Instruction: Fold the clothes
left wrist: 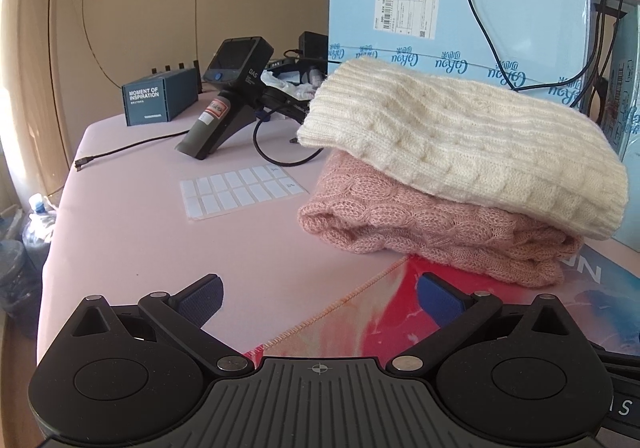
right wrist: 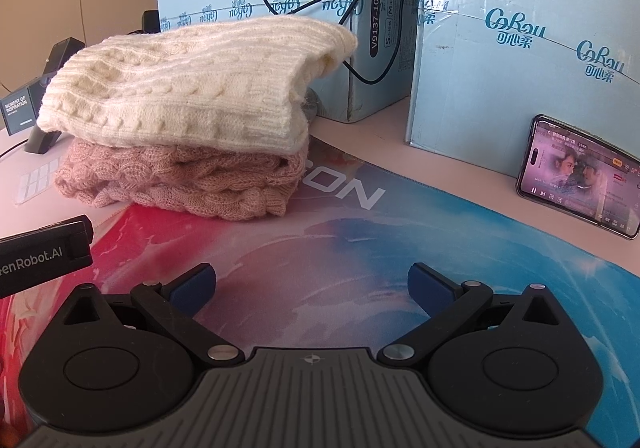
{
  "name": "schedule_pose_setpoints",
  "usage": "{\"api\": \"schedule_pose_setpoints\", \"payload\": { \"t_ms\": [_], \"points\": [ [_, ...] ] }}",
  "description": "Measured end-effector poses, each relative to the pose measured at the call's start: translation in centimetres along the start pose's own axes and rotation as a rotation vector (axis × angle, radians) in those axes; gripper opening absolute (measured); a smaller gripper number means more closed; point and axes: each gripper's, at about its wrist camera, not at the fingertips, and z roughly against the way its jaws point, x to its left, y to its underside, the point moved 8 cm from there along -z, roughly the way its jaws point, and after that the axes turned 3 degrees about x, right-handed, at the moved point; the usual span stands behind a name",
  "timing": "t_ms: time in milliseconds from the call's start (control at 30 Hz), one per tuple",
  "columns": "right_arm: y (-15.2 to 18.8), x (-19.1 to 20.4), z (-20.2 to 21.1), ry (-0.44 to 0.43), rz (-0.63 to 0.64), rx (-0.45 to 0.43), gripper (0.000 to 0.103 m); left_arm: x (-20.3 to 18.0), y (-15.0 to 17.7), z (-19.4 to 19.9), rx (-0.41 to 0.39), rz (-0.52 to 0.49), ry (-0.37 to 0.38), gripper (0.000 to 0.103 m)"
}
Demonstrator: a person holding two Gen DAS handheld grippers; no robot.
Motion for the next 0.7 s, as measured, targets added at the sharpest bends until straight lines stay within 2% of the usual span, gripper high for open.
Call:
{"api": "schedule_pose_setpoints", "payload": {
  "t_ms": [233,700],
  "points": [
    [-0.4,0.5,1.0,-0.016,0.019,-0.054,0.103,0.0,-0.4,0.8,-0.054,0.001,-0.008,0.103],
    [-0.3,0.4,0.9,-0.036,0.006,-0.049,0.103,0.0,-0.3,0.8,-0.051,0.001,-0.010,0.103]
  ]
}}
